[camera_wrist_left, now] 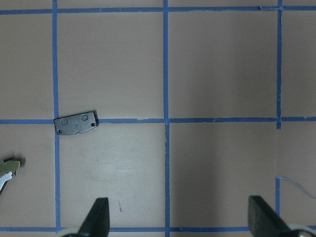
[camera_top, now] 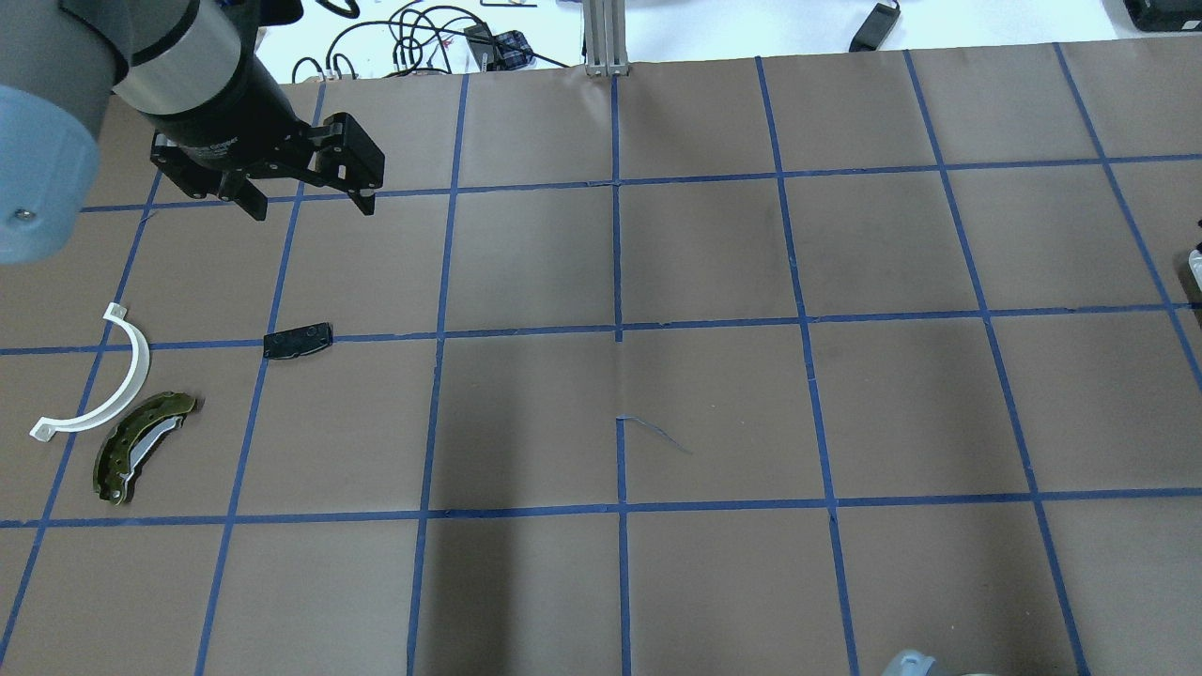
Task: Place bearing gear from tray to pile
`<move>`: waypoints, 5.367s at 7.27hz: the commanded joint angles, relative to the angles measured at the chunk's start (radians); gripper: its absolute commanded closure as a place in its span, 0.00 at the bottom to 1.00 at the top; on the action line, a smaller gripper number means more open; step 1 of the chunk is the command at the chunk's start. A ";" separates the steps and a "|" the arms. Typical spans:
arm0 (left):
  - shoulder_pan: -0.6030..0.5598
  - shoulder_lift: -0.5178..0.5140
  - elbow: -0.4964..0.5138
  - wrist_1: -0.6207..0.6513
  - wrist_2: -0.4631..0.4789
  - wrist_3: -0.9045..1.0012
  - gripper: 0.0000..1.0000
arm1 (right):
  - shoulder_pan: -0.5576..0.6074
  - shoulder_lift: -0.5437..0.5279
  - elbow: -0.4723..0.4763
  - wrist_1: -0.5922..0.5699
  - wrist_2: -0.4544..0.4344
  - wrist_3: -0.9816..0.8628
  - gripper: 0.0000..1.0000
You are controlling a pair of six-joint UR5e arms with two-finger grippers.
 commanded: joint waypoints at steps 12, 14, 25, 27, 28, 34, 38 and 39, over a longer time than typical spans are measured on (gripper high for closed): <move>0.000 0.003 -0.006 0.000 -0.001 0.000 0.00 | -0.196 0.540 -0.290 -0.191 0.099 -0.392 0.22; 0.000 0.003 -0.006 0.000 -0.001 0.000 0.00 | -0.202 0.557 -0.292 -0.197 0.082 -0.391 0.36; 0.000 0.003 -0.006 0.000 -0.003 0.000 0.00 | -0.210 0.598 -0.295 -0.219 0.025 -0.386 1.00; 0.000 0.003 -0.006 0.000 -0.003 0.000 0.00 | -0.210 0.580 -0.303 -0.208 -0.036 -0.377 1.00; 0.000 0.003 -0.006 0.000 -0.003 0.000 0.00 | -0.209 0.539 -0.297 -0.191 -0.038 -0.376 1.00; 0.000 0.003 -0.005 0.000 -0.003 0.000 0.00 | 0.019 0.232 -0.286 0.210 0.056 0.195 1.00; 0.000 0.003 -0.006 0.000 -0.004 0.000 0.00 | 0.433 0.184 -0.267 0.271 0.160 0.806 1.00; 0.000 0.005 -0.011 0.000 -0.004 0.000 0.00 | 0.504 0.191 -0.237 0.257 0.204 0.958 1.00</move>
